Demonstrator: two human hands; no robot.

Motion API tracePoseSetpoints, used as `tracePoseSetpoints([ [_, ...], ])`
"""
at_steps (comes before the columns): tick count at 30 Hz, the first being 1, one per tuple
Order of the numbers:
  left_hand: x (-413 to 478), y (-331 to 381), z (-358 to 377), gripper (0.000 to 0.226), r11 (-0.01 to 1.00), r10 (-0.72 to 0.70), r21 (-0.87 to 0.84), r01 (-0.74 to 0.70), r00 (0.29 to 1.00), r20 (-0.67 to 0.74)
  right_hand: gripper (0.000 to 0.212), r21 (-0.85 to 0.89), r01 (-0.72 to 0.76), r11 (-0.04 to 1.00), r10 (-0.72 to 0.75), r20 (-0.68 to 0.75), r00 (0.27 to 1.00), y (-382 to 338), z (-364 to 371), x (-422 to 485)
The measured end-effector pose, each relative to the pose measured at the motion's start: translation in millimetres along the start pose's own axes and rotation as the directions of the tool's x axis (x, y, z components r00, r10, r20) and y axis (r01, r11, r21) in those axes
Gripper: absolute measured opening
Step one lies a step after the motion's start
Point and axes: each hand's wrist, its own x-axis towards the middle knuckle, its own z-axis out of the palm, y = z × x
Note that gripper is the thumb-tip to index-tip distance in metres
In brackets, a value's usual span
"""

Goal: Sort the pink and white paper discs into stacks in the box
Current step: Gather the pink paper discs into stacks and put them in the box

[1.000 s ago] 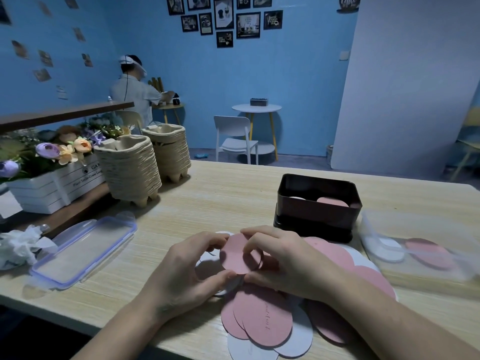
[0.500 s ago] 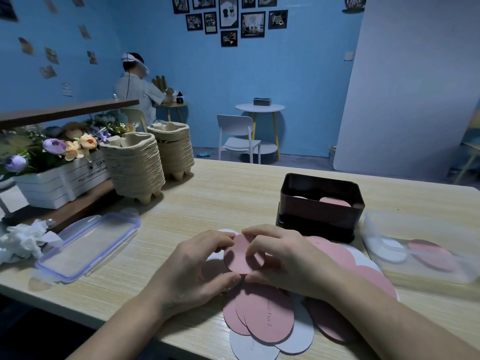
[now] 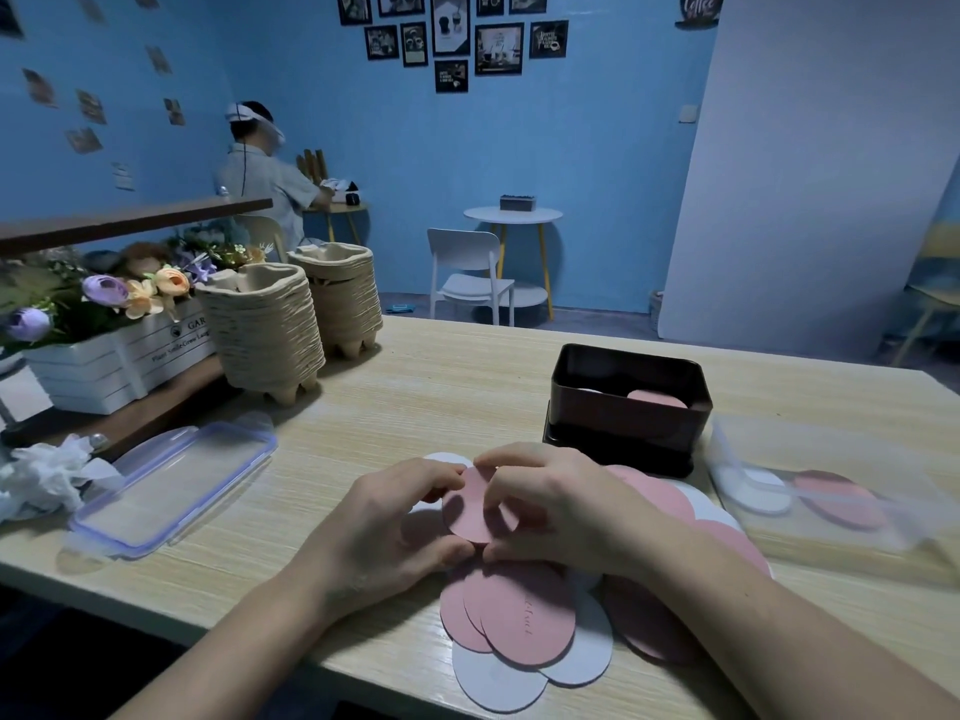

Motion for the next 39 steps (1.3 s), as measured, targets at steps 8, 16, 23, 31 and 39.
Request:
tracePoseSetpoints([
  [8,5,10,-7,0.046,1.000,-0.012,-0.009,0.012,0.999,0.031,0.036,-0.011,-0.029,1.000,0.029,-0.016,0.999,-6,-10,6],
  [16,1,40,3,0.034,0.999,-0.038,-0.002,0.039,0.998,0.053,0.040,0.010,-0.130,0.991,0.130,-0.060,0.990,-2,-36,-33],
  [23,-1,56,12,0.064,0.999,0.019,0.029,-0.026,0.973,0.231,0.040,0.031,-0.204,0.979,0.206,-0.108,0.973,7,-37,-64],
  [31,1,57,9,0.056,0.998,0.039,0.036,-0.049,0.973,0.229,0.041,0.056,-0.203,0.978,0.207,-0.077,0.975,5,-39,-66],
  [39,14,49,13,0.050,0.999,0.050,-0.023,-0.049,0.998,0.040,0.042,0.025,-0.213,0.977,0.214,-0.047,0.976,3,-34,-65],
])
